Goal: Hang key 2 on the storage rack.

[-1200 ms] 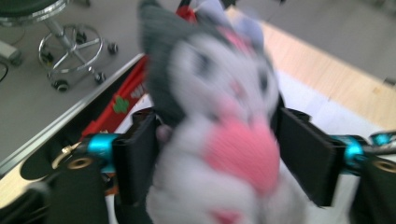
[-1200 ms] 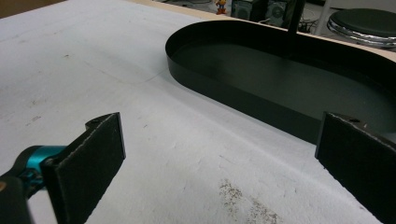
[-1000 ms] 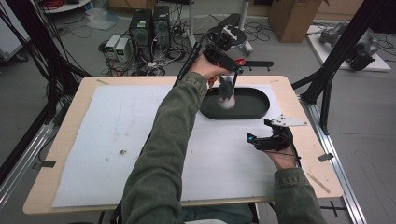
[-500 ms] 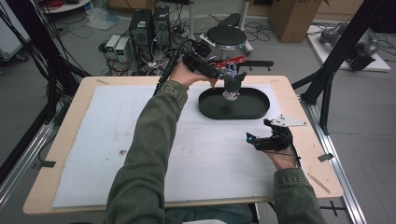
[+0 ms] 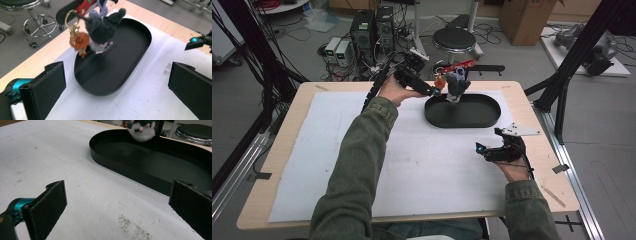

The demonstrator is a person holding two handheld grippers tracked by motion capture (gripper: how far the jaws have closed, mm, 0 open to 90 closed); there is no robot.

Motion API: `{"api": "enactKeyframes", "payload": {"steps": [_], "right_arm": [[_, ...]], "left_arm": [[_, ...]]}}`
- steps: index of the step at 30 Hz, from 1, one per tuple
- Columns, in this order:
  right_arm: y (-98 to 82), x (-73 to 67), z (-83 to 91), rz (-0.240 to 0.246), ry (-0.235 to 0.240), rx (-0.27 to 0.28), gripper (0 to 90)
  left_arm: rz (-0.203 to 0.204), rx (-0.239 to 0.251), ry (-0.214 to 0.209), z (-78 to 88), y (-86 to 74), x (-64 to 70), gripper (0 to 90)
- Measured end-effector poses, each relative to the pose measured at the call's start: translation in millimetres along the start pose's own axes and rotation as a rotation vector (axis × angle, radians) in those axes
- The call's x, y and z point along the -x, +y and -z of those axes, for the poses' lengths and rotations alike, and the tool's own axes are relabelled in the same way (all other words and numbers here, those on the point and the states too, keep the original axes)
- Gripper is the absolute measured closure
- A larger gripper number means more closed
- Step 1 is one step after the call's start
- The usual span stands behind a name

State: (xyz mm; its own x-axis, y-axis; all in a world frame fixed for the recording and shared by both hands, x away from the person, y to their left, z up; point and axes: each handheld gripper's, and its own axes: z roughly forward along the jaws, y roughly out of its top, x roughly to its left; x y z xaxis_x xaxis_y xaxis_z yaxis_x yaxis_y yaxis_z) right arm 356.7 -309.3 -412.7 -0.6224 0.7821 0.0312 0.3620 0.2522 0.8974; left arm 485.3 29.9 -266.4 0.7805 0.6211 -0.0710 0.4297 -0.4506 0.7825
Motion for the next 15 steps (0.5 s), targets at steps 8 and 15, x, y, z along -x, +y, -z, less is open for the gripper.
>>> {"api": "enactKeyframes", "payload": {"steps": [8, 15], "right_arm": [[0.0, -0.8, -0.5, 0.003, -0.001, -0.002, 0.5], [0.0, -1.0, -0.2, 0.004, -0.004, -0.002, 0.5]], "left_arm": [[-0.019, 0.004, 0.010, 9.4, -16.7, 1.6, 1.7], [-0.046, -0.003, 0.048, 12.9, -38.8, 4.3, 1.7]]}}
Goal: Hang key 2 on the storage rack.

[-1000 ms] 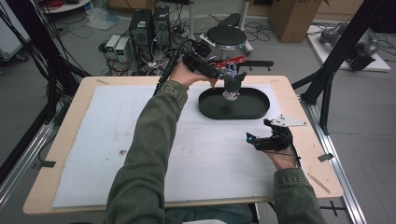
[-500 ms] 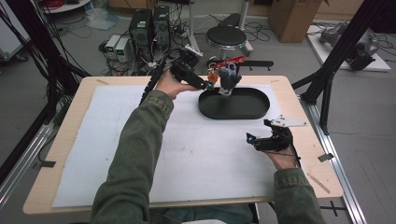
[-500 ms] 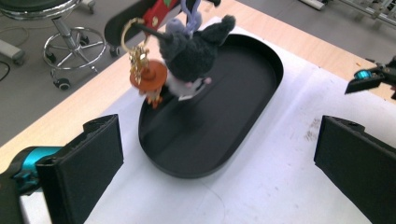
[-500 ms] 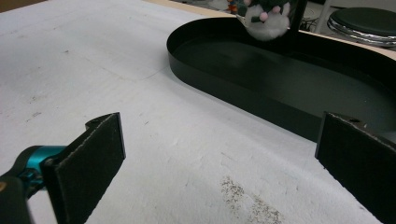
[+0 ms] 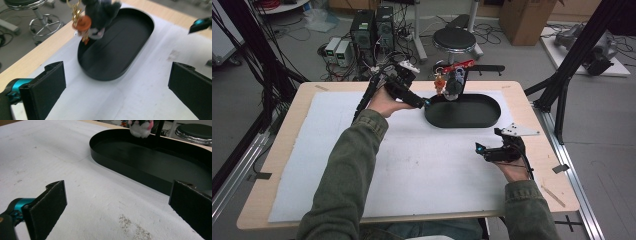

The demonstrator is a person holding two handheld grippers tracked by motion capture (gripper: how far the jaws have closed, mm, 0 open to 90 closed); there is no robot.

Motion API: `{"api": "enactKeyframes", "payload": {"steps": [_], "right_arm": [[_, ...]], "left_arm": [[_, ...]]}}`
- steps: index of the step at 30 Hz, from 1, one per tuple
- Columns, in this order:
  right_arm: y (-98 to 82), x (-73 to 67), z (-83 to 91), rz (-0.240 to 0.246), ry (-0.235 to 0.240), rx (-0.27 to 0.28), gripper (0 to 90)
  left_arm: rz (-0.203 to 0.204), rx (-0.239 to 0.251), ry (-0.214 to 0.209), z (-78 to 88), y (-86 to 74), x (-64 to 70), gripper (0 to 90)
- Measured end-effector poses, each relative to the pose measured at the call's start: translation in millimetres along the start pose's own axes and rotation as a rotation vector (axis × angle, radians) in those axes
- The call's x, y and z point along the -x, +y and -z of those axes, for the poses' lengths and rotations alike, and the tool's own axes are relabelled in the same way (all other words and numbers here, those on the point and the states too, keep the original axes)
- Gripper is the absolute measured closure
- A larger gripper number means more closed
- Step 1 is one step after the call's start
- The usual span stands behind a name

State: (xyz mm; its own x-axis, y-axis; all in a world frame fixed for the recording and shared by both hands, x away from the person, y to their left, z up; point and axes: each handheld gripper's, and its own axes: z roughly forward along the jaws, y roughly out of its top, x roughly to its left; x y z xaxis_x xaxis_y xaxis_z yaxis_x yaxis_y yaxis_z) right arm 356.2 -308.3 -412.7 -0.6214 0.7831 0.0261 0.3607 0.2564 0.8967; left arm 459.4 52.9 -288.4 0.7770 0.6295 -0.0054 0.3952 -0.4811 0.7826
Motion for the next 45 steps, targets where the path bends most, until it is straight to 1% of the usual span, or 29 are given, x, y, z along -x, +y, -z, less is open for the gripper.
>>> {"api": "enactKeyframes", "payload": {"steps": [1, 3, 5, 10, 11, 12, 13, 14, 15, 22, 24, 26, 27, 28, 30, 34, 35, 38, 40, 45], "right_arm": [[0.0, 0.0, -0.1, 0.001, -0.002, 0.001, 0.5], [0.1, -0.6, 0.0, -0.002, -0.002, -0.003, 0.5], [0.1, -0.7, -0.5, 0.003, -0.001, 0.002, 0.5], [0.1, -0.9, -0.4, 0.003, -0.007, 0.001, 0.5], [0.1, -1.3, -0.2, -0.003, -0.006, -0.003, 0.5], [0.0, -1.7, 0.1, -0.005, -0.009, -0.004, 0.5], [0.0, -1.6, 0.0, 0.001, -0.008, -0.003, 0.5], [0.0, -2.0, 0.3, -0.006, -0.009, -0.006, 0.5], [0.0, -1.9, 0.4, -0.006, -0.009, -0.007, 0.5], [-0.1, -2.5, 0.4, -0.003, -0.011, -0.012, 0.5], [-0.3, -2.9, 0.2, -0.001, -0.009, -0.016, 0.5], [-0.3, -3.6, -0.1, -0.003, -0.011, -0.018, 0.5], [-0.4, -4.0, -0.3, -0.008, -0.010, -0.021, 0.5], [-0.5, -3.5, -0.6, 0.002, -0.008, -0.022, 0.5], [-0.6, -4.2, -0.8, -0.002, -0.007, -0.025, 0.5], [-0.7, -5.0, -1.3, -0.002, -0.008, -0.029, 0.5], [-0.8, -4.8, -1.4, 0.000, -0.009, -0.029, 0.5], [-0.9, -4.7, -1.3, 0.003, -0.008, -0.031, 0.5], [-1.0, -4.5, -0.8, 0.008, -0.007, -0.033, 0.5], [-1.0, -4.7, -0.2, 0.006, -0.010, -0.035, 0.5]], "left_arm": [[0.001, -0.003, 0.001, 0.0, -4.4, -1.3, 1.7], [0.017, -0.001, 0.001, 0.1, -13.5, -3.3, 1.7], [0.021, -0.006, 0.009, 1.1, -21.3, -5.4, 1.7], [0.039, 0.011, 0.017, 7.9, -36.8, -8.7, 1.7], [0.040, 0.014, 0.017, 9.7, -39.3, -9.3, 1.7], [0.038, 0.016, 0.026, 11.4, -41.9, -9.6, 1.7], [0.032, 0.016, 0.035, 13.0, -44.3, -9.8, 1.7], [0.028, 0.020, 0.039, 14.5, -46.7, -9.8, 1.7], [0.035, 0.024, 0.037, 16.2, -49.2, -10.1, 1.7], [0.043, 0.030, 0.062, 28.4, -69.1, -11.7, 1.7], [0.044, 0.039, 0.085, 32.3, -75.5, -11.9, 1.7], [0.032, 0.038, 0.128, 36.2, -82.0, -12.5, 1.8], [0.037, 0.040, 0.133, 38.1, -85.4, -13.3, 1.8], [0.048, 0.044, 0.136, 39.7, -88.7, -14.1, 1.7], [0.053, 0.047, 0.154, 42.9, -95.2, -15.7, 1.7], [0.081, 0.064, 0.172, 51.1, -109.3, -18.9, 1.8], [0.080, 0.060, 0.175, 53.9, -113.3, -20.0, 1.8], [0.094, 0.072, 0.192, 62.5, -128.6, -22.6, 1.8], [0.113, 0.083, 0.204, 68.6, -140.8, -25.4, 1.8], [0.148, 0.131, 0.262, 86.3, -168.6, -30.8, 1.8]]}}
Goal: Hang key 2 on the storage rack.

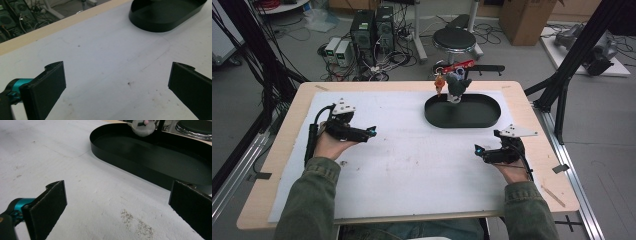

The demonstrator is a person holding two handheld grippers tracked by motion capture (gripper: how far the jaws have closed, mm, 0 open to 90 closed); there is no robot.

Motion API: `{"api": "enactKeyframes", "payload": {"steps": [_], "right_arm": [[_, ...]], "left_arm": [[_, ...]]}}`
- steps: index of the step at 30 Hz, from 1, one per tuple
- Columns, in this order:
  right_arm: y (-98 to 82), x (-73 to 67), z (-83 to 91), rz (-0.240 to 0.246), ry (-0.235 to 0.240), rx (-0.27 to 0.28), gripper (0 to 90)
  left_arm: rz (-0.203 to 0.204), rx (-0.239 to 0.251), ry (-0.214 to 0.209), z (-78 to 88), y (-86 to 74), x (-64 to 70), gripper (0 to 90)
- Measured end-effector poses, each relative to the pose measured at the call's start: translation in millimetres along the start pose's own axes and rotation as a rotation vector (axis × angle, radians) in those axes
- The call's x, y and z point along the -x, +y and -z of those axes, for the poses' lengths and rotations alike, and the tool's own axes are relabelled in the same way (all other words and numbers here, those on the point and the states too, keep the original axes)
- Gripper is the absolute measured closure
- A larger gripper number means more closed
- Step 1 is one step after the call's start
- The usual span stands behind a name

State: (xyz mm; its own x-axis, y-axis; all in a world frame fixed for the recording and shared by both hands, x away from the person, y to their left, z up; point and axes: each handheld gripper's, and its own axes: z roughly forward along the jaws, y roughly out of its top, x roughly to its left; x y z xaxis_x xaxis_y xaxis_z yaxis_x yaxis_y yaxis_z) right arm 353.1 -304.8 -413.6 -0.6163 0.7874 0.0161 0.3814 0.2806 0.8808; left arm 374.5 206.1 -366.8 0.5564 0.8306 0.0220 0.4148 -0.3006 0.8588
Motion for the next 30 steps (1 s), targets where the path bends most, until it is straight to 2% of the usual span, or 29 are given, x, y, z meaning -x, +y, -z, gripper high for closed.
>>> {"api": "enactKeyframes", "payload": {"steps": [2, 6, 8, 11, 17, 20, 26, 30], "right_arm": [[0.0, -0.4, 0.0, 0.002, -0.002, -0.002, 0.5], [-0.1, -1.3, -0.2, 0.003, -0.004, -0.004, 0.5], [-0.2, -1.4, -0.3, 0.005, -0.002, -0.009, 0.5], [-0.5, -1.4, -1.3, 0.005, 0.003, -0.008, 0.5], [-0.8, -1.8, -1.9, 0.007, 0.001, -0.013, 0.5], [-0.8, -2.2, -2.7, 0.008, 0.006, -0.013, 0.5], [-1.0, -1.7, -4.5, 0.013, 0.016, -0.013, 0.5], [-1.4, -0.8, -6.0, 0.012, 0.008, -0.021, 0.5]], "left_arm": [[0.011, 0.006, 0.017, 7.1, -7.0, -3.6, 1.8], [0.030, 0.051, 0.045, 21.3, -21.9, -8.4, 1.8], [0.031, 0.065, 0.075, 26.2, -30.9, -11.0, 1.8], [0.058, 0.085, 0.087, 33.8, -43.5, -14.0, 1.8], [0.107, 0.131, 0.121, 50.2, -66.8, -14.5, 1.7], [0.112, 0.145, 0.149, 56.1, -74.7, -12.5, 1.8], [0.131, 0.153, 0.143, 70.5, -89.4, -12.1, 1.7], [0.141, 0.177, 0.146, 79.8, -93.3, -12.9, 1.8]]}}
